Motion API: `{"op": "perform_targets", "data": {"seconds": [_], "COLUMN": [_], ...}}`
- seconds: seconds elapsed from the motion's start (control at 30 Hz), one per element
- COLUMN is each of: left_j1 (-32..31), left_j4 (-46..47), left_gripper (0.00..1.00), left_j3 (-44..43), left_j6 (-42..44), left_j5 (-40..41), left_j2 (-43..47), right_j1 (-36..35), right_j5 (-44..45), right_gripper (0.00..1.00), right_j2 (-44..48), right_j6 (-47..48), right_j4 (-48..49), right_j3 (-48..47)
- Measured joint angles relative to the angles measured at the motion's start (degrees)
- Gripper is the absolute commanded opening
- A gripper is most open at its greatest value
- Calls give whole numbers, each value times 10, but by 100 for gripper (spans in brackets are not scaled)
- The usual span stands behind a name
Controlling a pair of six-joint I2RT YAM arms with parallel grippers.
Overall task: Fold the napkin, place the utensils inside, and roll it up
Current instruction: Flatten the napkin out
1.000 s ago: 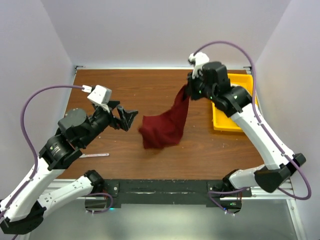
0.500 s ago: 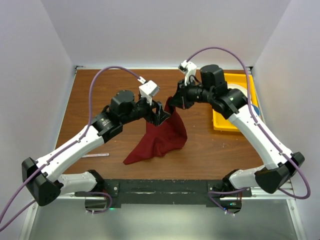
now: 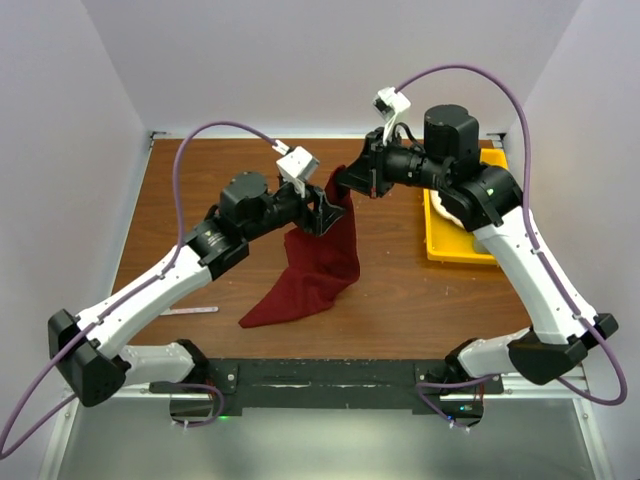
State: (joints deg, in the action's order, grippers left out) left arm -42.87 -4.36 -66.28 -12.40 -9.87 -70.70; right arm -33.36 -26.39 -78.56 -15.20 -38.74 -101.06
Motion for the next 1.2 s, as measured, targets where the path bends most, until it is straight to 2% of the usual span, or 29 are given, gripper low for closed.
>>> {"op": "perform_targets", "data": {"seconds": [0.13,0.33,0.5,0.8,0.9,0.93,1.0,1.03,1.1,1.13,1.2], "left_j1": [0,1,4,5,7,10,21,29,47,57,75], "left_j4": [9,22,30,25,41,47,51,51,40,30,11], "left_gripper": [69,59,56,47,40,32,25,15,8,1,0], "left_j3": [16,8,-17,3,42,61,98,113,130,132,127], "left_j6": [1,14,16,14,13,11,8,7,6,8,12], "left_j5": [-8,12,14,9,7,6,5,4,5,5,10], "left_j2": [45,113,82,23,24,26,27,27,27,27,32], "right_j1": [0,0,0,0,0,0,0,0,0,0,0], "right_j5": [0,-2,-6,-16,-7,1,11,15,26,31,46], "right_gripper": [0,0,0,0,0,0,0,0,0,0,0], "right_j2": [0,-3,-3,-3,-8,-11,-14,-14,-14,-13,-8], "right_j6": [7,10,9,0,-3,-4,-4,-5,-5,-4,0], "right_j4": [-7,-11,-10,-8,-13,-16,-20,-20,-19,-17,-14], "right_j3": [-6,-4,4,2,-26,-43,-78,-97,-132,-144,-165]}}
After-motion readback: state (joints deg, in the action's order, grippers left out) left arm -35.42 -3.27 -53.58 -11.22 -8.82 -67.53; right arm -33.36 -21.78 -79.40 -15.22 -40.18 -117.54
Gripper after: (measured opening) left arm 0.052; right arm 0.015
